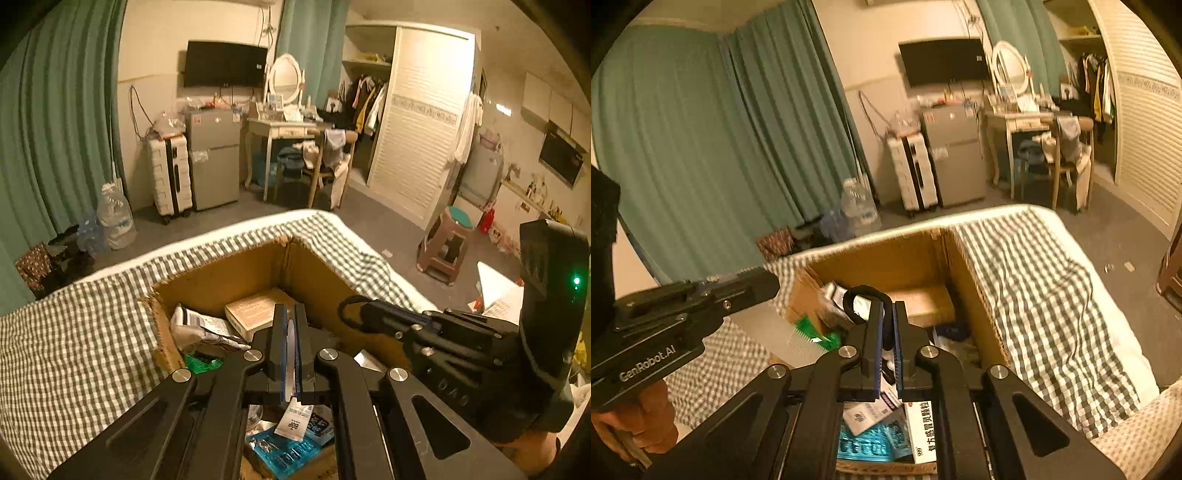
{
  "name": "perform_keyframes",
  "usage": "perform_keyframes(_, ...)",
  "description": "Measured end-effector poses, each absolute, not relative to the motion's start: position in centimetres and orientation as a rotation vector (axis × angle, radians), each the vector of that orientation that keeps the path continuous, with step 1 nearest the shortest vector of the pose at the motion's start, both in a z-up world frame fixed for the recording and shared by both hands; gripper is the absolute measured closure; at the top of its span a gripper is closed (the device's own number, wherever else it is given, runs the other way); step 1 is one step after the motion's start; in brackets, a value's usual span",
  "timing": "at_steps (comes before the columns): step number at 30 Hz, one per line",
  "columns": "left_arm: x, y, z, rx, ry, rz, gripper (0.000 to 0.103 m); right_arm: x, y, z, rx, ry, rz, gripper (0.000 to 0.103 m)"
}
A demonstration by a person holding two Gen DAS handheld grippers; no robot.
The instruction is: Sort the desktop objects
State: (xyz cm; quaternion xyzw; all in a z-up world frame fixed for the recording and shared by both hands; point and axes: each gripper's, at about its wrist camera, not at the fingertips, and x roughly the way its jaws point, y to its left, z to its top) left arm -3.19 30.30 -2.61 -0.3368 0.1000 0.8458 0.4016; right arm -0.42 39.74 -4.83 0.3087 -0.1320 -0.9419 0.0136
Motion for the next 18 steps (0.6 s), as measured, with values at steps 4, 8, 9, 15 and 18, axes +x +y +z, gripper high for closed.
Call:
perform_keyframes(4,-4.6,31.1,-4.7,-0.89,0.268,2.127,0.097,-1.9,39.5,-6.9,1.052,-0.4,-2.909,0.097)
perform_keyframes(8,-5.6,31.5,-6.6,-0.931,0.3,2.139,0.071,-2.9,39.5,-8.3,1.132,-0.386,-2.915,0.089)
perform_keyframes(9,-5.7,31.3,-6.9,-0.934,0.288,2.142,0.058,-3.0,39.4,-8.5,1.148,-0.377,-2.921,0.075)
perform_keyframes(15,-6.4,29.7,-6.7,-0.941,0.21,2.179,0.031,-2.5,39.7,-7.7,1.114,-0.444,-2.974,0.052)
perform_keyframes(18,-6.0,28.8,-5.4,-0.908,0.193,2.201,0.026,-1.9,39.4,-6.5,1.056,-0.445,-2.995,0.05)
